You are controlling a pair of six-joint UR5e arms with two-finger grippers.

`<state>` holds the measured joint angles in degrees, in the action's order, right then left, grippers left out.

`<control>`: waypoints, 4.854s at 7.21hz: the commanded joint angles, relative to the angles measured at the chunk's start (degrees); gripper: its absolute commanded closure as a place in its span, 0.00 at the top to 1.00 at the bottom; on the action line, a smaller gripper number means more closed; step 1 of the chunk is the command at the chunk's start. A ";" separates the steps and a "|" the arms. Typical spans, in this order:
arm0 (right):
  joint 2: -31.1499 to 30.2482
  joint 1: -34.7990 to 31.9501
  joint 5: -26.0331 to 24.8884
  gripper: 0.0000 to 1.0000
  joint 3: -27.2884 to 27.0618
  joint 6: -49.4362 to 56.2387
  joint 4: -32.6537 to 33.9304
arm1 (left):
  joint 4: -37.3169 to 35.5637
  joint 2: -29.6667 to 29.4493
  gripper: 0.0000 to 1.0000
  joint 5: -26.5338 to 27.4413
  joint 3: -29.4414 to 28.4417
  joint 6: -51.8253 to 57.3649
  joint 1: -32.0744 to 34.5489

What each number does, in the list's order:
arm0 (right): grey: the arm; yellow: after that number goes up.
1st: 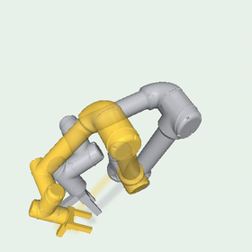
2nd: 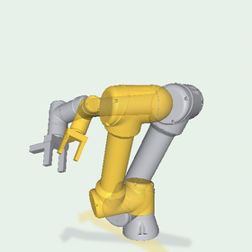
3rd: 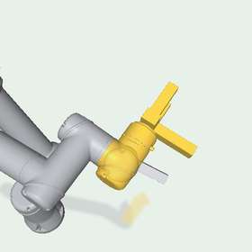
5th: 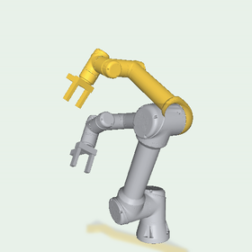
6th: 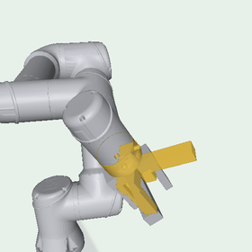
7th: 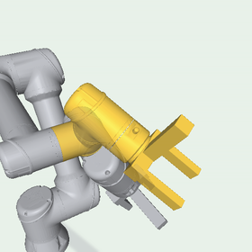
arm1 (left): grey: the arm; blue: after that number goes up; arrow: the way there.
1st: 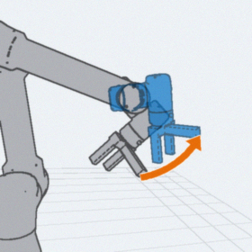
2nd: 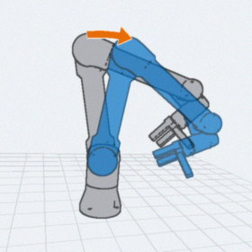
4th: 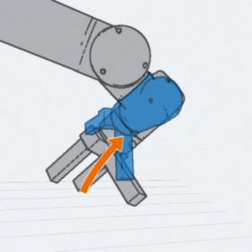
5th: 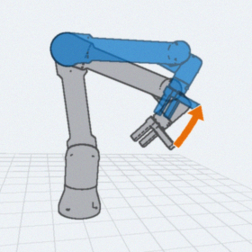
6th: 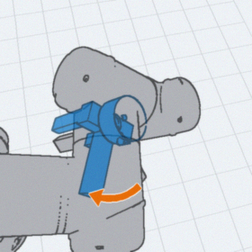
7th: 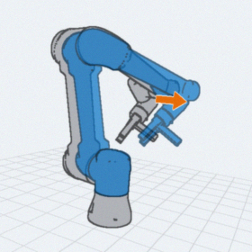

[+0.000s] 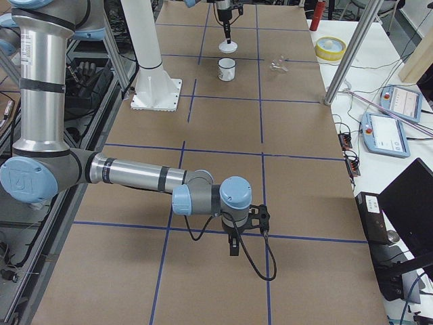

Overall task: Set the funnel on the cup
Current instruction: 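Lift the white lid off the blue-rimmed mug with the left gripper, then set the lid on the table beside the mug and release it, then move the left gripper to the glass funnel and grasp its rim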

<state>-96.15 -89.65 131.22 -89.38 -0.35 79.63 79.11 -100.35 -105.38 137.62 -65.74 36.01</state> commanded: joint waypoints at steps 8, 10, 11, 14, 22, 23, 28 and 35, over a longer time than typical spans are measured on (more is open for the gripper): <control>0.00 0.00 0.00 1.00 0.00 0.00 0.00 | 26.53 5.78 0.00 0.70 -21.51 -3.60 -7.53; 0.00 0.00 0.00 1.00 0.00 0.00 0.00 | 26.53 5.78 0.06 0.79 -21.51 -3.69 -7.97; 0.00 0.00 0.00 1.00 0.00 0.00 0.00 | 26.53 5.78 0.21 1.23 -21.60 -3.78 -8.14; 0.00 0.00 0.00 1.00 0.00 0.00 0.00 | 26.53 5.78 0.49 2.46 -21.95 -3.86 -8.76; 0.00 0.00 0.00 1.00 0.00 0.00 0.00 | 28.10 -4.55 1.00 6.47 -16.74 -36.20 5.03; 0.00 0.00 0.00 1.00 0.00 0.00 0.00 | 32.73 -7.29 1.00 9.29 -21.29 -42.12 5.04; 0.00 0.00 0.00 1.00 0.00 0.00 0.00 | 58.52 -19.58 1.00 18.36 -57.12 -62.46 7.83; 0.00 0.00 0.00 1.00 0.00 0.00 0.00 | 68.18 -22.70 0.00 20.03 -69.15 -61.87 9.43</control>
<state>-96.15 -89.65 131.22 -89.39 -0.35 79.63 146.53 -123.04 -86.16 68.57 -127.72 45.23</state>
